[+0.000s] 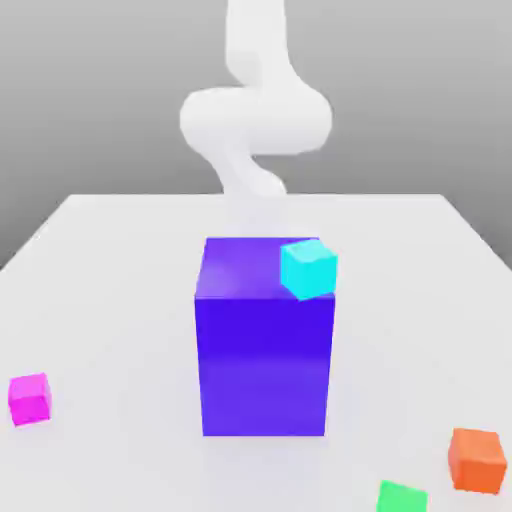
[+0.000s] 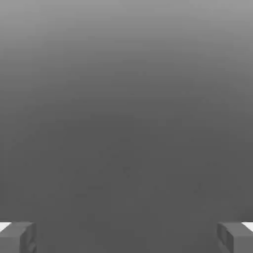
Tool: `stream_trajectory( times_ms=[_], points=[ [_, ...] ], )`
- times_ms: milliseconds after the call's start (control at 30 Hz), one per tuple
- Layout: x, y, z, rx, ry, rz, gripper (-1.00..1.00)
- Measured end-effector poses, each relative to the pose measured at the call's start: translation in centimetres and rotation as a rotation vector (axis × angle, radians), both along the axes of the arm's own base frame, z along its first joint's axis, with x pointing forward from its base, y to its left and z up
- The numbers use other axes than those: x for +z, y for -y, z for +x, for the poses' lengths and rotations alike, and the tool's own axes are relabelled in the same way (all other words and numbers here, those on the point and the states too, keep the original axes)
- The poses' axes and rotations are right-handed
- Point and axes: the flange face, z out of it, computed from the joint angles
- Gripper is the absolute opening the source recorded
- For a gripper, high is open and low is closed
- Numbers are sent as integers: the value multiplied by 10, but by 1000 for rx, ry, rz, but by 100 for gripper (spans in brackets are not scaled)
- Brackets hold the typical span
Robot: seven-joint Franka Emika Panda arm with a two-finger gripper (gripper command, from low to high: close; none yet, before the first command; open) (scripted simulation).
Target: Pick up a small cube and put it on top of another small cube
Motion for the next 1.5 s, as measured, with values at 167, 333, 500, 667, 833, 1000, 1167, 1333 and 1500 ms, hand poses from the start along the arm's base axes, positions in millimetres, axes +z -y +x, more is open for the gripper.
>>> stream_trajectory(
  times_ms=[167, 333, 500, 667, 833, 1000, 1167, 1333, 1500],
  points=[
    [-88, 65, 49, -227, -140, 45, 0],
    [-182, 137, 67, -442, -267, 111, 0],
    [-280, 205, 54, -652, -385, 200, 0],
    [-377, 271, 7, -885, -490, 323, 0],
    [-467, 292, -38, -1047, -587, 451, 0],
    [-532, 295, -47, -1079, -601, 475, 0],
    [-541, 295, -47, -1079, -601, 474, -100],
    [-523, 296, -47, -1080, -601, 476, -100],
    [-481, 265, -13, -1028, -620, 459, -100]
  ],
)
